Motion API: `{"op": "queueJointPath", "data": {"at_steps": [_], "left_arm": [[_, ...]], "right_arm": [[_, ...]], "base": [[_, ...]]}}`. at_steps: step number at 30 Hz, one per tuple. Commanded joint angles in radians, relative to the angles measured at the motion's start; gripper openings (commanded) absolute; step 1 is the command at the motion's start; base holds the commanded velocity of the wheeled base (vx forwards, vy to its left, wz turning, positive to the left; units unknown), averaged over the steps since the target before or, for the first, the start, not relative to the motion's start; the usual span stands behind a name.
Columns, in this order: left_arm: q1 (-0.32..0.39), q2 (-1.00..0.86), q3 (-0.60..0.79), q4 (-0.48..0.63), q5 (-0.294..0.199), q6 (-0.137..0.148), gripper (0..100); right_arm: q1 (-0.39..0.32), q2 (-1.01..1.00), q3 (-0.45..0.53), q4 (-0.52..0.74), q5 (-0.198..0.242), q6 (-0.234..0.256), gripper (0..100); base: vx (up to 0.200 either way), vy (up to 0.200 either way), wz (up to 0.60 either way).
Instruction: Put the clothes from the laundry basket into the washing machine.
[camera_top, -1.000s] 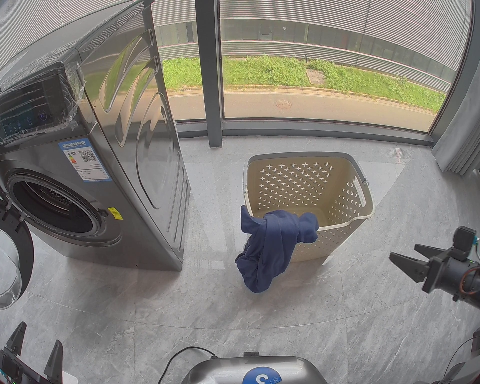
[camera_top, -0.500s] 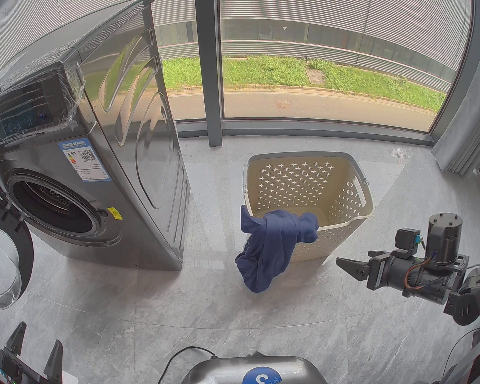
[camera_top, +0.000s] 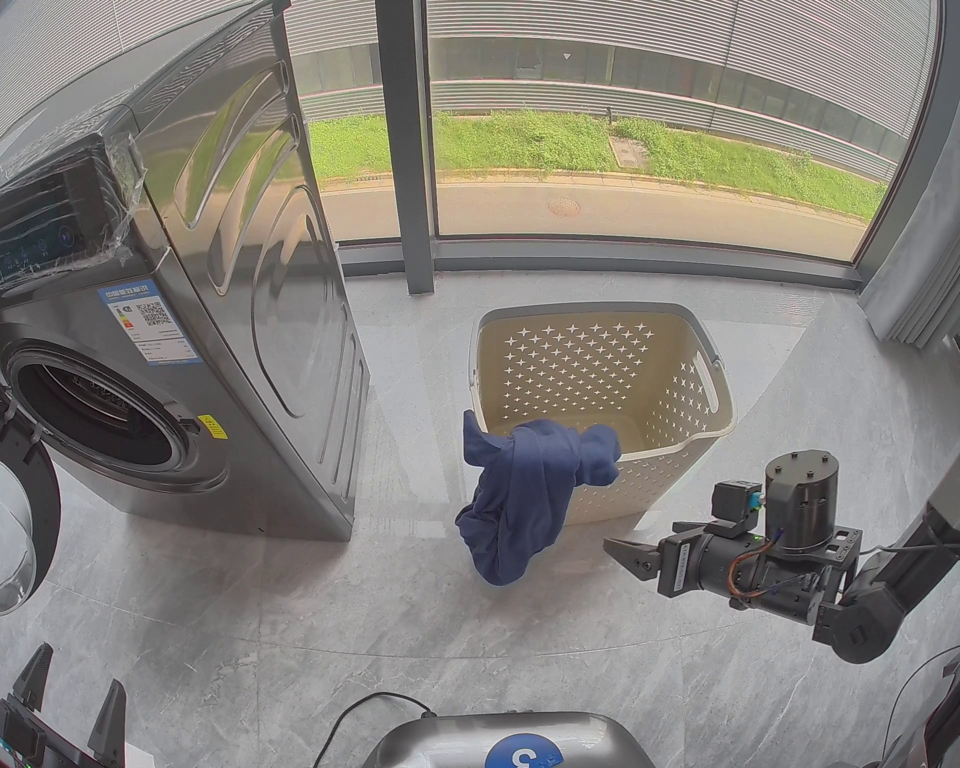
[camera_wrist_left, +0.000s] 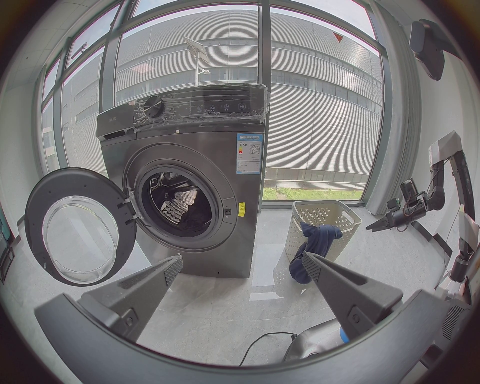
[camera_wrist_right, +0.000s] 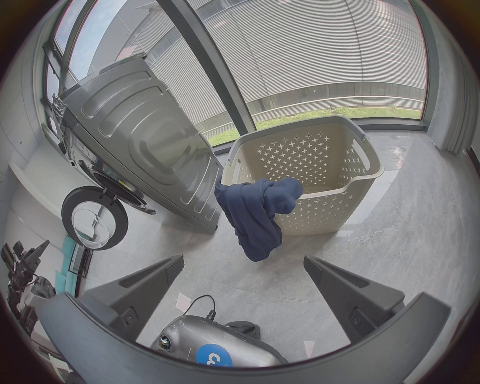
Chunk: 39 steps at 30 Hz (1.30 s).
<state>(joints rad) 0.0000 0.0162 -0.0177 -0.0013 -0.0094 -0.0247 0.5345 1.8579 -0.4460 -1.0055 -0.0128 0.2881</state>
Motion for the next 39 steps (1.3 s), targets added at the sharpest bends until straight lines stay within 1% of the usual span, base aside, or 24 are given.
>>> {"op": "queueJointPath", "data": {"at_steps": [1, 5, 8, 14, 20, 22, 24, 25, 26, 30, 39], "left_arm": [[0.000, -0.013, 0.018, 0.000, 0.000, 0.000, 100], [0.000, -0.013, 0.018, 0.000, 0.000, 0.000, 100], [0.000, -0.013, 0.018, 0.000, 0.000, -0.001, 100], [0.000, -0.013, 0.018, 0.000, 0.000, -0.001, 100], [0.000, -0.013, 0.018, 0.000, 0.000, -0.001, 100], [0.000, -0.013, 0.018, 0.000, 0.000, -0.001, 100], [0.000, -0.013, 0.018, 0.000, 0.000, 0.000, 100], [0.000, -0.013, 0.018, 0.000, 0.000, 0.000, 100], [0.000, -0.013, 0.018, 0.000, 0.000, -0.001, 100], [0.000, -0.013, 0.018, 0.000, 0.000, -0.003, 100], [0.000, -0.013, 0.018, 0.000, 0.000, -0.001, 100]], "right_arm": [[0.027, 0.096, -0.042, -0.005, -0.001, 0.000, 100], [0.041, 0.178, -0.108, -0.011, -0.009, 0.003, 100], [0.052, 0.210, -0.137, -0.027, -0.016, 0.006, 100], [0.064, 0.270, -0.163, -0.051, -0.018, 0.005, 100], [0.062, 0.339, -0.212, -0.076, -0.021, 0.005, 100], [0.059, 0.366, -0.243, -0.087, -0.021, 0.005, 100], [0.061, 0.388, -0.267, -0.088, -0.041, 0.003, 100], [0.061, 0.388, -0.267, -0.088, -0.041, 0.003, 100], [0.061, 0.405, -0.295, -0.088, -0.056, 0.003, 100], [0.056, 0.445, -0.369, -0.087, -0.064, 0.002, 100], [0.053, 0.503, -0.468, -0.077, -0.065, -0.004, 100]], "base": [[0.000, 0.000, 0.00], [0.000, 0.000, 0.00], [0.000, 0.000, 0.00], [0.000, 0.000, 0.00], [0.000, 0.000, 0.00], [0.000, 0.000, 0.00], [0.000, 0.000, 0.00], [0.000, 0.000, 0.00], [0.000, 0.000, 0.00], [0.000, 0.000, 0.00], [0.000, 0.000, 0.00]]}}
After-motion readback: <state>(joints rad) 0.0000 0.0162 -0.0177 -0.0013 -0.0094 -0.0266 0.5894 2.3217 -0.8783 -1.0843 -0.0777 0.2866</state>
